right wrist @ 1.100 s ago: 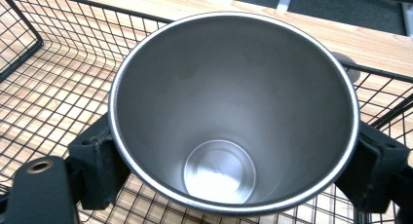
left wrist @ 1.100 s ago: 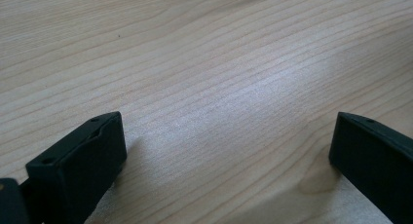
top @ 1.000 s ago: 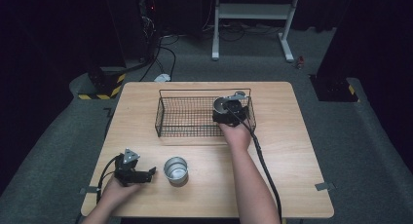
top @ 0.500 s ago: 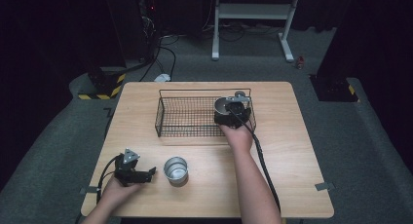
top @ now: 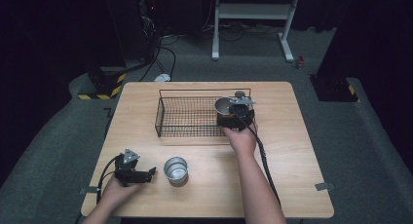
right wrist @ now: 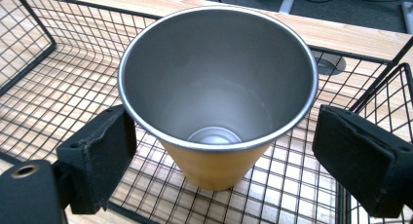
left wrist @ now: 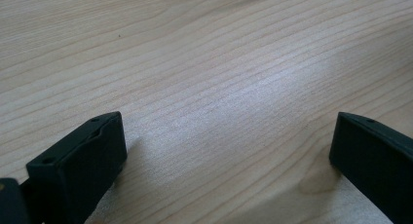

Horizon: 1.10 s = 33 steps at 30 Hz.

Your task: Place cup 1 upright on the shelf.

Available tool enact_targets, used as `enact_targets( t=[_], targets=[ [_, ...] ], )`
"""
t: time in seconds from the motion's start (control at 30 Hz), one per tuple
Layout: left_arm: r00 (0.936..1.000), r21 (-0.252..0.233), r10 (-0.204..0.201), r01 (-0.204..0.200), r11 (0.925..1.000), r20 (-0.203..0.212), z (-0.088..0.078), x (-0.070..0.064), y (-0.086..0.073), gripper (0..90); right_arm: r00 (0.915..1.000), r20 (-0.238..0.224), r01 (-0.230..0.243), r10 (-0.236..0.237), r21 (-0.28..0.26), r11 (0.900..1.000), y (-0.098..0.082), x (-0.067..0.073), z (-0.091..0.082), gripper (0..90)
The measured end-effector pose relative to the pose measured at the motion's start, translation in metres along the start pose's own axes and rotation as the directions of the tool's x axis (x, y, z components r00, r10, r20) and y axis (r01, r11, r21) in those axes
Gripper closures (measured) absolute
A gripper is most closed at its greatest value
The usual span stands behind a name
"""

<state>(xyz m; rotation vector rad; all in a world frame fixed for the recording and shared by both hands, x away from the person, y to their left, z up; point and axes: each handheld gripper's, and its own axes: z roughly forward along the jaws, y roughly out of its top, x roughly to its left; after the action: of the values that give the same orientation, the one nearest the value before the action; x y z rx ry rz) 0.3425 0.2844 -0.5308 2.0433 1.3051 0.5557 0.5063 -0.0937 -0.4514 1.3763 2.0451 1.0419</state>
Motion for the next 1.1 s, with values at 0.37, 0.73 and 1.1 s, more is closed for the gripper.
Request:
enact_targets(
  t=[0.37, 0.73, 1.1],
  targets=[
    [1.0, 0.0, 0.0, 0.0, 1.0, 0.0, 0.0, 0.0, 0.0, 0.5, 0.9995, -0.027, 0.011, -0.012, -0.049, 0.999, -0.01, 0.002, -0.024, 9.0],
    [1.0, 0.0, 0.0, 0.0, 1.0, -0.001, 0.0, 0.0, 0.0, 0.5, 0.9982, -0.037, 0.043, -0.046, -0.084, 0.996, -0.037, 0.008, -0.058, 9.2],
    [0.9999, 0.0, -0.01, 0.01, 1.0, -0.002, 0.0, -0.001, 0.0, 0.6, 0.9982, -0.034, 0.047, -0.049, -0.06, 0.997, -0.079, 0.004, -0.082, 9.3]
  ],
)
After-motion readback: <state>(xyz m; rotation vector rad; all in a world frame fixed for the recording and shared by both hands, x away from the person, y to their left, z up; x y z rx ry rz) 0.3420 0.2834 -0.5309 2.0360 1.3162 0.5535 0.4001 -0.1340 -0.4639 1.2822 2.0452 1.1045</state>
